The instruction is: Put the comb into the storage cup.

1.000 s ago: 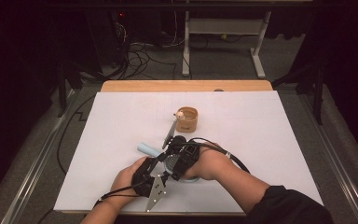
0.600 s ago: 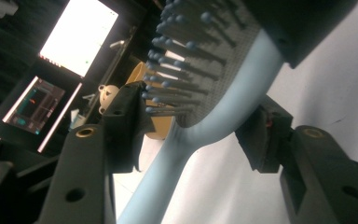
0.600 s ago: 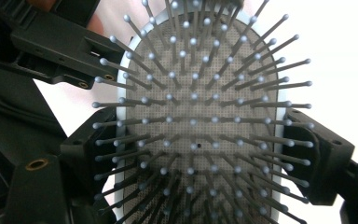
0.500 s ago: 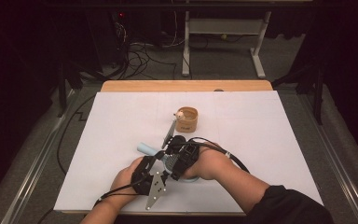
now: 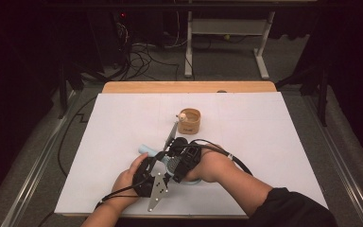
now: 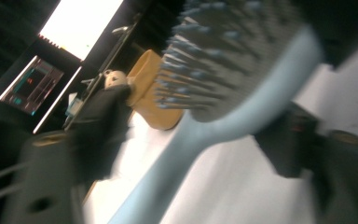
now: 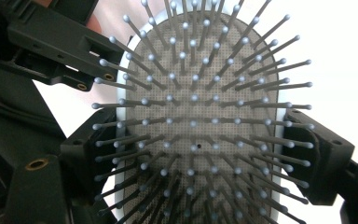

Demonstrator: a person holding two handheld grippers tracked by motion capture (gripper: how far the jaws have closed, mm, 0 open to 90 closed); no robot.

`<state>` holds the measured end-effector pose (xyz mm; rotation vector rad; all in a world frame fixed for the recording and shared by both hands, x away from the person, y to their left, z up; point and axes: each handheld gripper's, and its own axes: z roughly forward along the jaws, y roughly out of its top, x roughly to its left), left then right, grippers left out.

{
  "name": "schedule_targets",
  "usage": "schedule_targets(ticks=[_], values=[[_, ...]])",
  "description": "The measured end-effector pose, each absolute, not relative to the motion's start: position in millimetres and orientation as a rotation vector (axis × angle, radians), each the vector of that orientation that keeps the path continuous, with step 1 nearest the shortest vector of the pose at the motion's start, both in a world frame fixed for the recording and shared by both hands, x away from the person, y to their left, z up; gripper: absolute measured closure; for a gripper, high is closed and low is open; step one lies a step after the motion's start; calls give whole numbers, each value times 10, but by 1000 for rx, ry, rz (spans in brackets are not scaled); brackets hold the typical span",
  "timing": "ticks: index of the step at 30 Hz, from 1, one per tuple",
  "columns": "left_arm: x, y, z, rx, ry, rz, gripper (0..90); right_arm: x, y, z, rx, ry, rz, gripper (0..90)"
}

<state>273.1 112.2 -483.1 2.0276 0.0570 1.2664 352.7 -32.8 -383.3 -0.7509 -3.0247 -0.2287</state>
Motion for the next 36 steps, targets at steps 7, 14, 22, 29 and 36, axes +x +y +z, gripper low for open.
schedule_targets(ticks=[7, 14, 22, 29, 36], values=[[2717, 1116, -4842, 2041, 10, 1290, 486, 3534, -330, -3826, -753, -3019, -236, 205], [2701, 1117, -4853, 2074, -43, 1312, 555, 3547, -329, -3828, -768, -3004, -237, 204], [2686, 1109, -4861, 2085, -61, 1326, 645, 3564, -343, -3814, -785, -2988, -253, 203], [2678, 1104, -4869, 2092, -80, 1342, 662, 3572, -354, -3810, -789, -2973, -253, 200], [2676, 1105, -4868, 2089, -76, 1351, 681, 3588, -361, -3798, -795, -2955, -268, 195]])
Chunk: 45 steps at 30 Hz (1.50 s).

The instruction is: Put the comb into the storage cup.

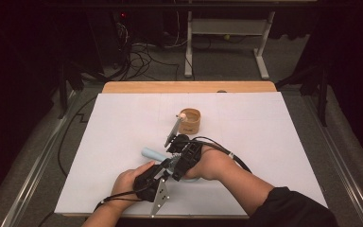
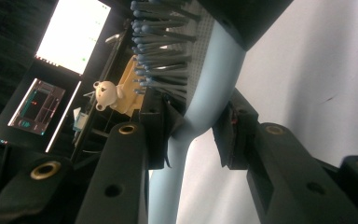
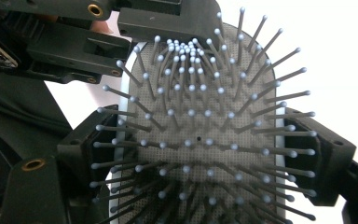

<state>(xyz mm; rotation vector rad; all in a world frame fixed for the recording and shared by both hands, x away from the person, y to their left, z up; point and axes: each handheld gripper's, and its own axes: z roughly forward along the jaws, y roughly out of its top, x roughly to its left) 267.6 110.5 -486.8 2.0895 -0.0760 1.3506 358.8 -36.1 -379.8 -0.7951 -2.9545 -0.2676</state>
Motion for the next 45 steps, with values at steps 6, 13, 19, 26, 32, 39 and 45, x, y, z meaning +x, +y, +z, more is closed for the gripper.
schedule_targets(ticks=[6, 13, 19, 26, 32, 39, 45], values=[[2673, 1107, -4866, 2086, -77, 1347, 690, 3583, -356, -3803, -765, -2967, -247, 185], [2670, 1111, -4857, 2078, -77, 1350, 710, 3578, -329, -3806, -746, -2984, -247, 159], [2666, 1108, -4864, 2076, -80, 1361, 729, 3585, -326, -3792, -749, -2985, -241, 129], [2671, 1107, -4868, 2077, -73, 1358, 736, 3601, -331, -3782, -760, -2996, -236, 93], [2672, 1107, -4872, 2081, -75, 1363, 737, 3596, -338, -3774, -742, -3015, -205, 68], [2685, 1113, -4875, 2087, -63, 1368, 739, 3597, -371, -3725, -745, -3028, -202, 1], [2691, 1114, -4885, 2096, -60, 1377, 740, 3593, -411, -3672, -742, -3038, -223, 0]])
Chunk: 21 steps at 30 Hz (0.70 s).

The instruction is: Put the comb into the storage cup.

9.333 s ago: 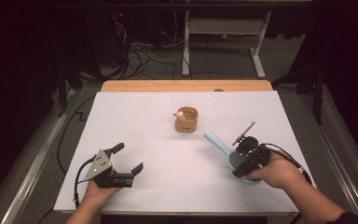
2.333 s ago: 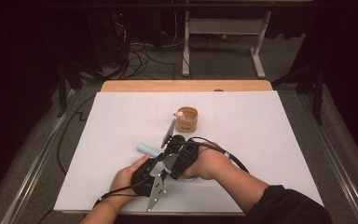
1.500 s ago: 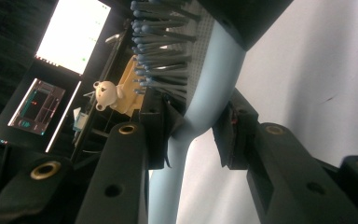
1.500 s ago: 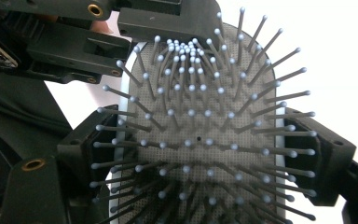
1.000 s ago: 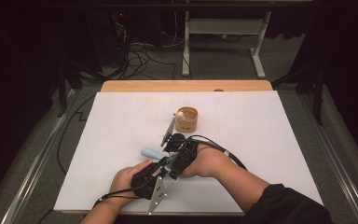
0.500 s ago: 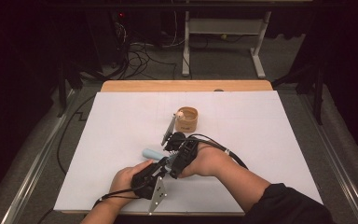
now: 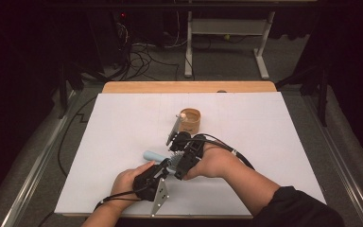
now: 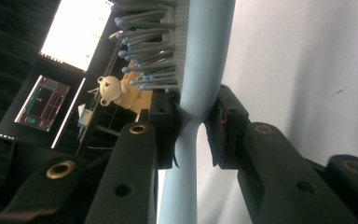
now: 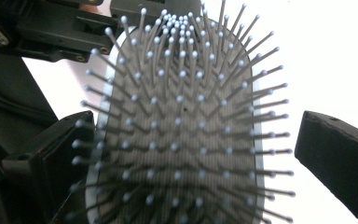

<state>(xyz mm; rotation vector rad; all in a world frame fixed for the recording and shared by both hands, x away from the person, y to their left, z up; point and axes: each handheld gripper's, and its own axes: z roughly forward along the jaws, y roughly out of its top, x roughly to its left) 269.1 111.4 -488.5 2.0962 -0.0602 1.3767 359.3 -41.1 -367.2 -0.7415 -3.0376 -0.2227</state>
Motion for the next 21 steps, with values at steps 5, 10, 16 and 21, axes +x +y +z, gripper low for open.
schedule_targets(ticks=[5, 10, 16, 21], values=[[2706, 1125, -4893, 2107, -52, 1391, 740, 3584, -463, -3638, -751, -3043, -239, 0], [2720, 1134, -4898, 2117, -39, 1396, 740, 3556, -540, -3617, -736, -3055, -226, 3], [2731, 1146, -4896, 2120, -22, 1402, 740, 3533, -655, -3589, -738, -3051, -242, 0], [2748, 1165, -4897, 2129, -8, 1406, 740, 3523, -756, -3574, -751, -3054, -240, 0]])
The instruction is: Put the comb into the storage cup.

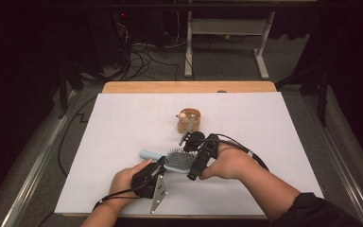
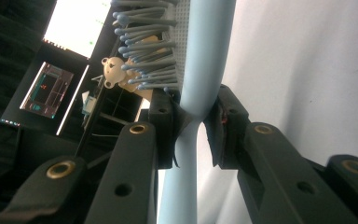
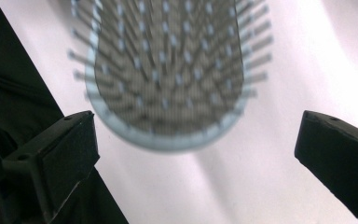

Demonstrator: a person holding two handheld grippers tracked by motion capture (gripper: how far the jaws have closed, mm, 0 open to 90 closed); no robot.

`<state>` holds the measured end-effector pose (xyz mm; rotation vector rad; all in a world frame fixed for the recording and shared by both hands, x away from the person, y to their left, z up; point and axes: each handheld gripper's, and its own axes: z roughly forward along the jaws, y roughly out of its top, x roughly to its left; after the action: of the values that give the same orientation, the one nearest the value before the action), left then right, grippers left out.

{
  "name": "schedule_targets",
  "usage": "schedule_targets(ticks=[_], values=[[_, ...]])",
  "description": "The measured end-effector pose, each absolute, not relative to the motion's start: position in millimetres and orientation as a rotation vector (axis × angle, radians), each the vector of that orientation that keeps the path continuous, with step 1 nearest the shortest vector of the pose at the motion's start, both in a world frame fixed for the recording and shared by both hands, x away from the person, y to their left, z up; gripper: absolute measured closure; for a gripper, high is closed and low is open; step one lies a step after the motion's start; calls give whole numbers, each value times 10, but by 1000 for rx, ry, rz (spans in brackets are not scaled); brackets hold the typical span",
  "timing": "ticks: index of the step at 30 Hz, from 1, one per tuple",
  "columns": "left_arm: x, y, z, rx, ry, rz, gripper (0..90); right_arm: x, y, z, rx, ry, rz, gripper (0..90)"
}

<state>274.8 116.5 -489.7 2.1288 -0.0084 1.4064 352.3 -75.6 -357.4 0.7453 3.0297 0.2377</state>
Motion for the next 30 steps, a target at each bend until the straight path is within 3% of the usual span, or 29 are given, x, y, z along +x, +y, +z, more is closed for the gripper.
schedule_targets(ticks=[15, 30], values=[[2774, 1208, -4877, 2126, 30, 1407, 741, 3544, -1074, -3661, 807, 3000, 182, 0], [2823, 1282, -4799, 2076, 155, 1325, 740, 3598, -1585, -3982, 924, 2940, 101, 0]])
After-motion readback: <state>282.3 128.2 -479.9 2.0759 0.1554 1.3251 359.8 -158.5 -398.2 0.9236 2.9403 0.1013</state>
